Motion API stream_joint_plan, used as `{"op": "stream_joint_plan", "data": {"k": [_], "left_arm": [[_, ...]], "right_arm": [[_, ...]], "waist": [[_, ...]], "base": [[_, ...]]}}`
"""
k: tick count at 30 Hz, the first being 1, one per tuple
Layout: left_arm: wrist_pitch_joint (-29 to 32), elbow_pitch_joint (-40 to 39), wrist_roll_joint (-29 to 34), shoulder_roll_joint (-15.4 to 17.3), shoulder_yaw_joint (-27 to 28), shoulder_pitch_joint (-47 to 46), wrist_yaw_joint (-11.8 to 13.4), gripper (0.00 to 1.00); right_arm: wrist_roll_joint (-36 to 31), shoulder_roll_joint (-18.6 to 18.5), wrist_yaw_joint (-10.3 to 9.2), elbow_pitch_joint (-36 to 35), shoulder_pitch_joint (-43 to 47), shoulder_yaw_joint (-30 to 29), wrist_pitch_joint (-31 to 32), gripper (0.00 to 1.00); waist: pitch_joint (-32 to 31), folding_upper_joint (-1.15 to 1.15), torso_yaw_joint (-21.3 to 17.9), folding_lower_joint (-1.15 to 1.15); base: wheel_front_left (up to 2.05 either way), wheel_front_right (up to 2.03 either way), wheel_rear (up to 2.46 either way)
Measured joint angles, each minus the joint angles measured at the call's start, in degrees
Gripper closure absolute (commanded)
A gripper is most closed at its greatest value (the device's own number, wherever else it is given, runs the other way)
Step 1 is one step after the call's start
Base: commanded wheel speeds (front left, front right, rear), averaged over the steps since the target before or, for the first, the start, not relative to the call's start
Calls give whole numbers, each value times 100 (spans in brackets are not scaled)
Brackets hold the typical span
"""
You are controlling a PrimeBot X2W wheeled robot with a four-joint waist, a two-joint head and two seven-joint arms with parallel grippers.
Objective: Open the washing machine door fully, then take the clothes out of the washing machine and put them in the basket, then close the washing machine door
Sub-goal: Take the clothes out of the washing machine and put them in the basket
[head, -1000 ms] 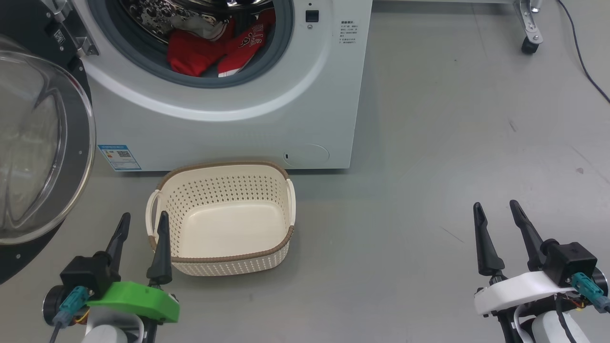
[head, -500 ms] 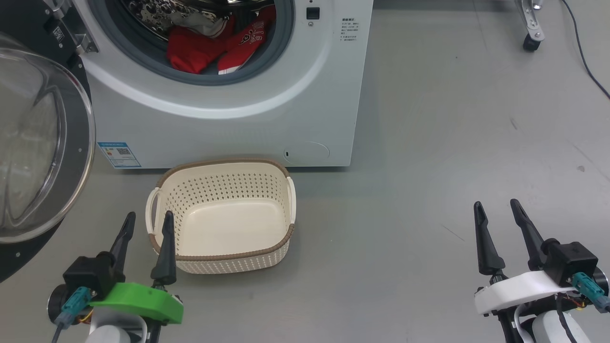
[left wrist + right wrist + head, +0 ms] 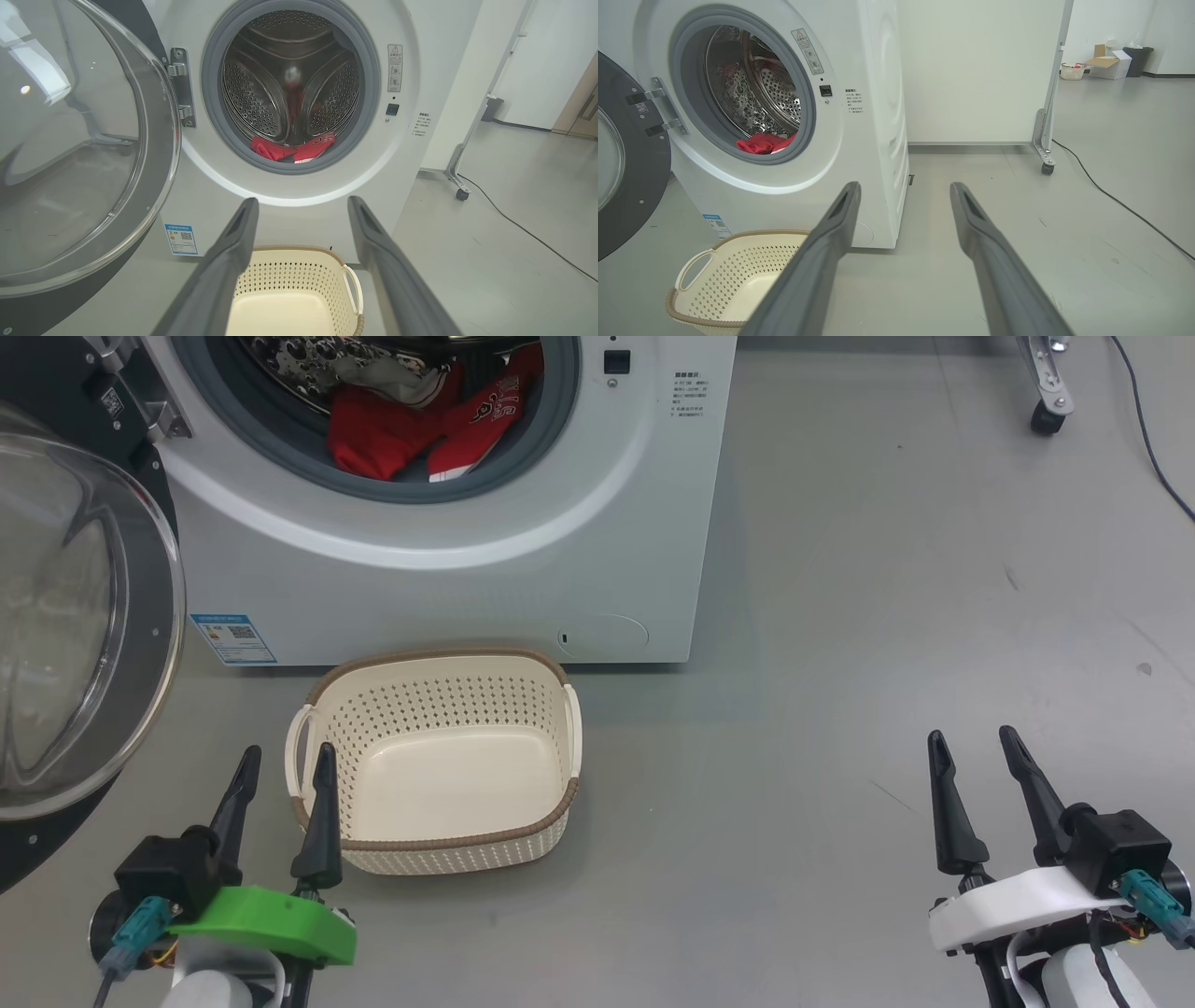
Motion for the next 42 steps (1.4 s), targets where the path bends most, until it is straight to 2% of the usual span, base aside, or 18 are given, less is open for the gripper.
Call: {"op": "stream_joint_plan", "data": {"k": [28, 42], "left_arm": [[0, -100, 103, 74, 24, 0, 12, 0], [0, -109, 102, 58, -3, 2, 12, 0]], "right_arm": [[-1, 54, 8, 8, 0, -32, 0, 0], [-10, 82, 48, 29, 0, -49, 0, 0]], "waist": [[10, 0, 21, 0], [5, 0, 28, 0]], "base": [[113, -113, 0], [72, -72, 0]]}}
